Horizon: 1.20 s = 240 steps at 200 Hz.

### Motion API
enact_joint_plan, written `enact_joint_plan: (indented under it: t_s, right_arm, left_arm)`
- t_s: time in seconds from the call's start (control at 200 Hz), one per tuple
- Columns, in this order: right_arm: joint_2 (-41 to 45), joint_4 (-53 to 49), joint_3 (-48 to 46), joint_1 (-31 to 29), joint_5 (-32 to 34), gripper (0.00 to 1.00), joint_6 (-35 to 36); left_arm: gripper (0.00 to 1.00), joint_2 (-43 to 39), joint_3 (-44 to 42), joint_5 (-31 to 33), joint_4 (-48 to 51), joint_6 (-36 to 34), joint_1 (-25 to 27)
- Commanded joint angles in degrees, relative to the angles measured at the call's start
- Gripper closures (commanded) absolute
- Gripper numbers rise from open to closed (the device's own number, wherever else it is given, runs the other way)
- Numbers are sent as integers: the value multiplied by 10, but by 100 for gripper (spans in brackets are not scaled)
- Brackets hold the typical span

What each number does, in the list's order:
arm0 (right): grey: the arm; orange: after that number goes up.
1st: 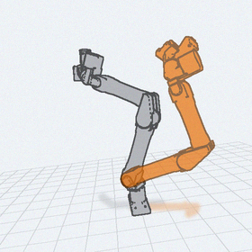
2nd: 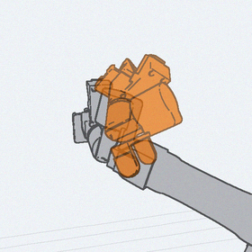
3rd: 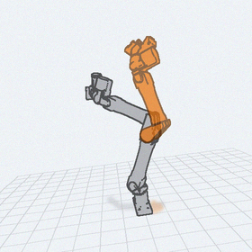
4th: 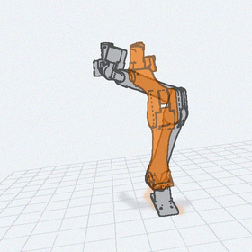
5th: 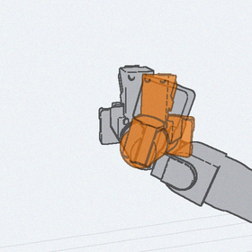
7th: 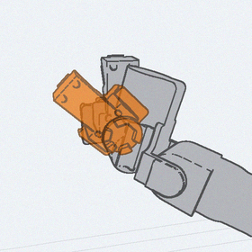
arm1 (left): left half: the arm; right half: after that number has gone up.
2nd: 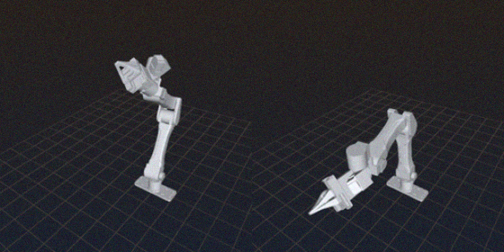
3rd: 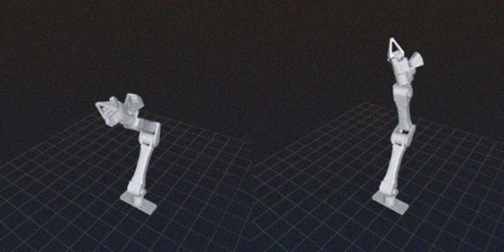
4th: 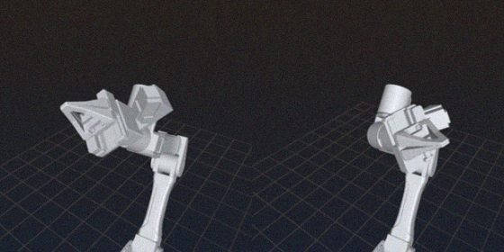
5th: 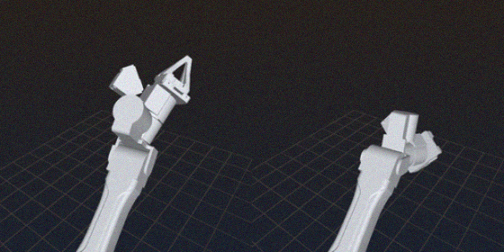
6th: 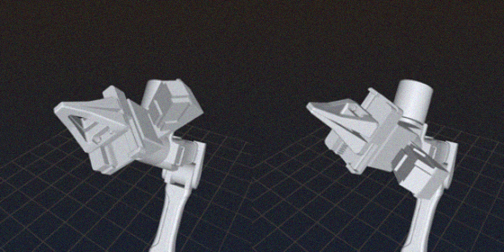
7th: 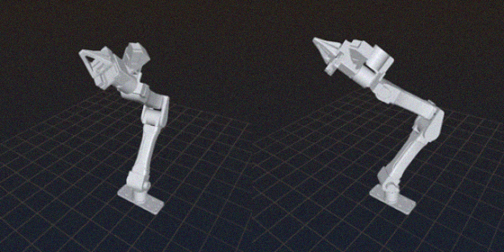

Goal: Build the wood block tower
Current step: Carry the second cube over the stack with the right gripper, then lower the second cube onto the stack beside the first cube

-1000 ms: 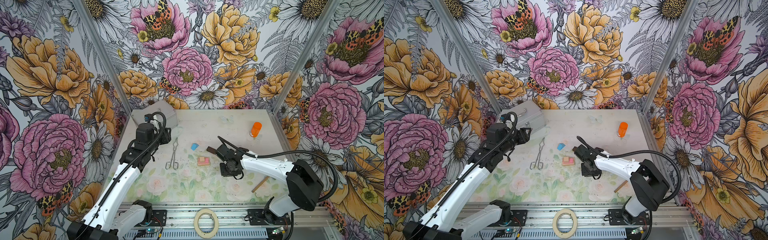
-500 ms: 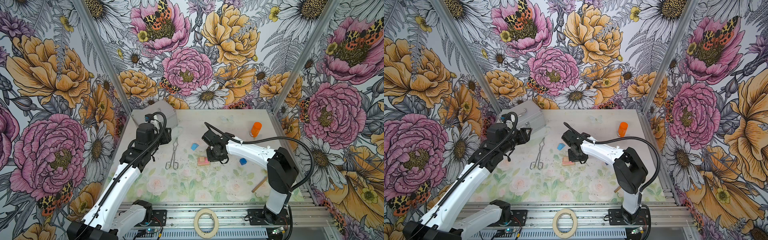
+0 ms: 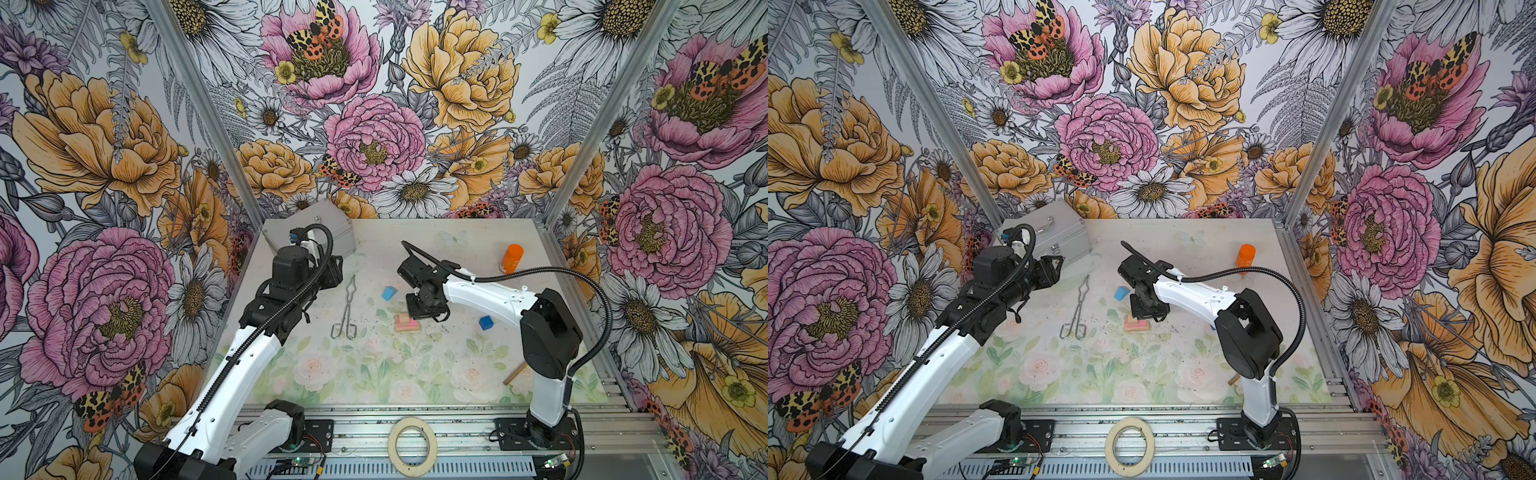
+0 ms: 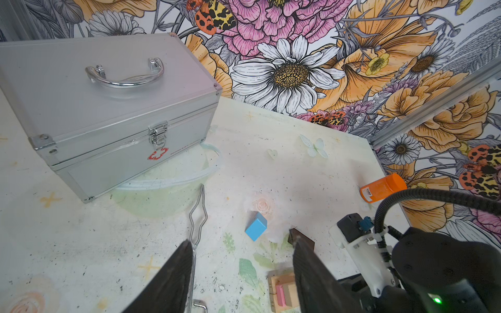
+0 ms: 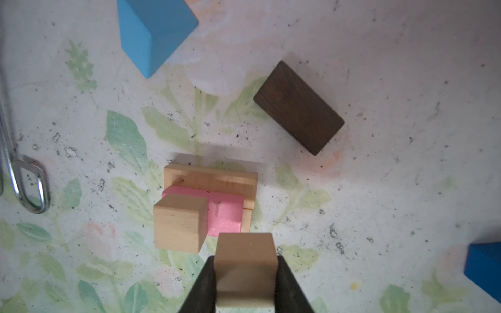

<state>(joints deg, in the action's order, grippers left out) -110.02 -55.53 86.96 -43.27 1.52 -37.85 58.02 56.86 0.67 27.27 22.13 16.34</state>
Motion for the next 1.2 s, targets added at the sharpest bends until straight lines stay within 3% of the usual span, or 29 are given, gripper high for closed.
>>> enact_joint_plan:
  t_s: [0.0, 0.36, 1.196]
  right_arm:
    - [-16, -2, 23, 1, -5, 100, 4]
    - [-34, -1, 35, -2, -12, 100, 1]
    - [-46, 3, 38, -5, -20, 86, -6]
  left_arm:
    - [39, 1, -10, 12, 5, -12, 3]
    - [39, -2, -10, 12, 6, -13, 4]
    - [39, -2, -11, 14, 6, -15, 6]
